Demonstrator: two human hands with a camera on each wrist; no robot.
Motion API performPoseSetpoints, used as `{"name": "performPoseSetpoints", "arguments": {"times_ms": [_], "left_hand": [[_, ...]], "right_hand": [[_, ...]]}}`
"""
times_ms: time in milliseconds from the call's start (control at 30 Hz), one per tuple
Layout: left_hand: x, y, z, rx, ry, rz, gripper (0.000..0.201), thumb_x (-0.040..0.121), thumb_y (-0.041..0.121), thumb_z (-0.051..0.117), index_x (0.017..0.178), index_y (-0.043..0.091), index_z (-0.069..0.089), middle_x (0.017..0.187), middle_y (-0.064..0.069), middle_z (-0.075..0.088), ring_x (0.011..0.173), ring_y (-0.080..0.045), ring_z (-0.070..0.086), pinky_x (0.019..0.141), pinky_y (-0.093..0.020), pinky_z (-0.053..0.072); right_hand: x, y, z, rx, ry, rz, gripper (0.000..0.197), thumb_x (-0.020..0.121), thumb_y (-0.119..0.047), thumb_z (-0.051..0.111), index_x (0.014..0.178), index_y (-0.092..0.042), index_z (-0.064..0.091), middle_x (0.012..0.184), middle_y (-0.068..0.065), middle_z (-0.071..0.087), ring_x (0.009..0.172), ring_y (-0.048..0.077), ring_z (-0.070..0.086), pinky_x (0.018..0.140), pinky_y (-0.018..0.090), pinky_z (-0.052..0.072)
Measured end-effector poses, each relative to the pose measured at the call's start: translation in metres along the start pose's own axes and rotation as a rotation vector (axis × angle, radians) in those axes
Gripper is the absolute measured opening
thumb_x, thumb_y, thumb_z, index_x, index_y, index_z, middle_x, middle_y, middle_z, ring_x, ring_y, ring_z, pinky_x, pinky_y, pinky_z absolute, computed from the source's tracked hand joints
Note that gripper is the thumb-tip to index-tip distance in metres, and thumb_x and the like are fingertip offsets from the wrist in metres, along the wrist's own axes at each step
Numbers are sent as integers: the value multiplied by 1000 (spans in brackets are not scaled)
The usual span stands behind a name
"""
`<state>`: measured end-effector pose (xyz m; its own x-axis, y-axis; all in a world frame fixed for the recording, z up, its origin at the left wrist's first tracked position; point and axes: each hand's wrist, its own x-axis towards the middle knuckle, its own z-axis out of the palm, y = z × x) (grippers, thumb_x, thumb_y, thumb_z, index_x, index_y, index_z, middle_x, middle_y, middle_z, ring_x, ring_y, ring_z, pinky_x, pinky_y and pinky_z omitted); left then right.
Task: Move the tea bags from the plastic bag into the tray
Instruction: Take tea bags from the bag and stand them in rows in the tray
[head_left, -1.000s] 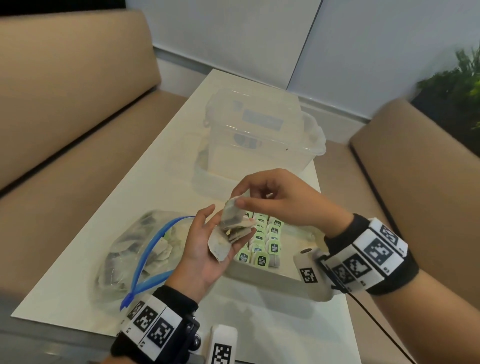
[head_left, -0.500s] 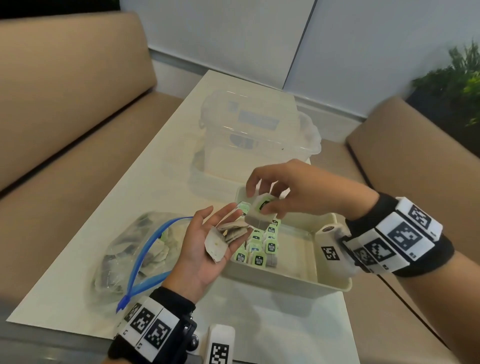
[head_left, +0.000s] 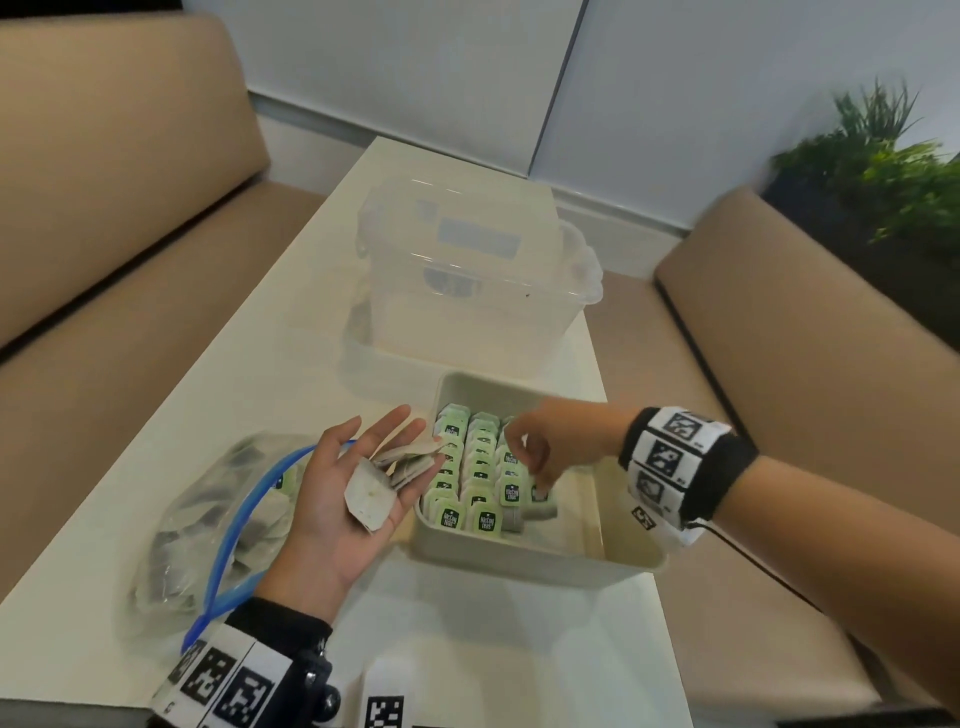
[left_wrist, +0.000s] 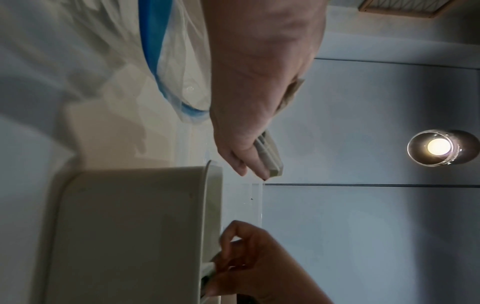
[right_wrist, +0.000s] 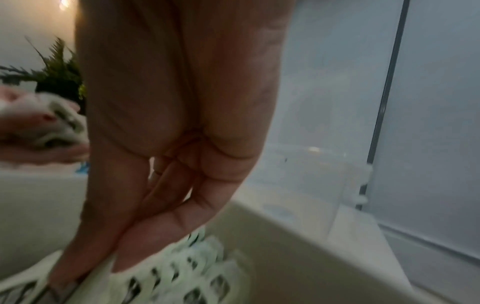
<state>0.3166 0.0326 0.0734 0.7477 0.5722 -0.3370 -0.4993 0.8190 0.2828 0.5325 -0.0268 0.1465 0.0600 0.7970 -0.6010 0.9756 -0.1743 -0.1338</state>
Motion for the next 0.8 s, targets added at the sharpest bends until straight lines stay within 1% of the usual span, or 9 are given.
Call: {"name": "performPoseSetpoints", "arguments": {"times_ms": [100,267,333,400,533,600,633,733,800], "left_hand": [[1,1,-2,-7,-4,7,80,27,24,92,102,3,74,117,-18,67,110,-41,62,79,-50,57],[0,3,-4,-12,8,5,78,30,26,91,103,4,74,119,-18,66,113,-40,60,81,-51,56],[-1,3,-3,-14,25,7,61,49,29,82,104,4,73,120,-18,66,114,-40,60,81,-52,55],[-1,4,-2,-28,43,27,47,70,32,63,107,5,71,120,-18,65,114,-39,59,83,-53,53],[-2,3,-1,-33,41,40,44,87,36,47,105,5,72,121,-19,65,117,-39,57,85,-55,50],[-1,2,0,-50,60,55,45,91,37,44,105,4,71,123,-20,64,118,-39,56,84,-55,50],[-1,2,2,-66,73,72,46,92,38,43,106,4,70,124,-20,63,116,-39,57,84,-54,51],[2,0,10,-112,109,136,45,96,38,38,109,6,66,128,-17,60,105,-32,62,82,-46,55],[3,-2,18,-117,136,163,45,96,39,35,109,9,65,121,-15,64,92,-28,66,79,-39,57]], "right_hand": [[19,0,14,-39,-90,3,29,72,-14,79,92,-10,59,99,8,72,80,17,60,68,23,46],[46,3,25,-219,-110,9,33,70,-16,80,89,-16,53,95,5,67,79,17,52,57,21,39],[51,5,29,-252,-96,3,33,70,-18,80,87,-16,52,89,1,60,78,18,49,52,15,33],[57,8,34,-253,-87,4,31,71,-19,80,85,-16,52,85,-1,58,76,18,50,51,15,32],[58,9,31,-178,-50,90,35,73,-24,79,71,-19,45,71,-4,57,61,14,56,50,19,41],[43,-2,15,-194,58,108,37,76,-27,75,68,-21,41,69,-5,53,57,11,53,55,21,45],[33,-11,4,-210,168,73,36,79,-29,73,67,-22,40,68,-7,50,60,12,51,59,21,46],[-2,-50,-23,-19,536,-237,27,81,-38,69,72,-21,49,66,-10,52,61,11,52,59,19,44],[-23,-79,-27,200,580,-448,24,76,-42,73,76,-24,57,66,-12,57,58,7,55,57,16,45]]}}
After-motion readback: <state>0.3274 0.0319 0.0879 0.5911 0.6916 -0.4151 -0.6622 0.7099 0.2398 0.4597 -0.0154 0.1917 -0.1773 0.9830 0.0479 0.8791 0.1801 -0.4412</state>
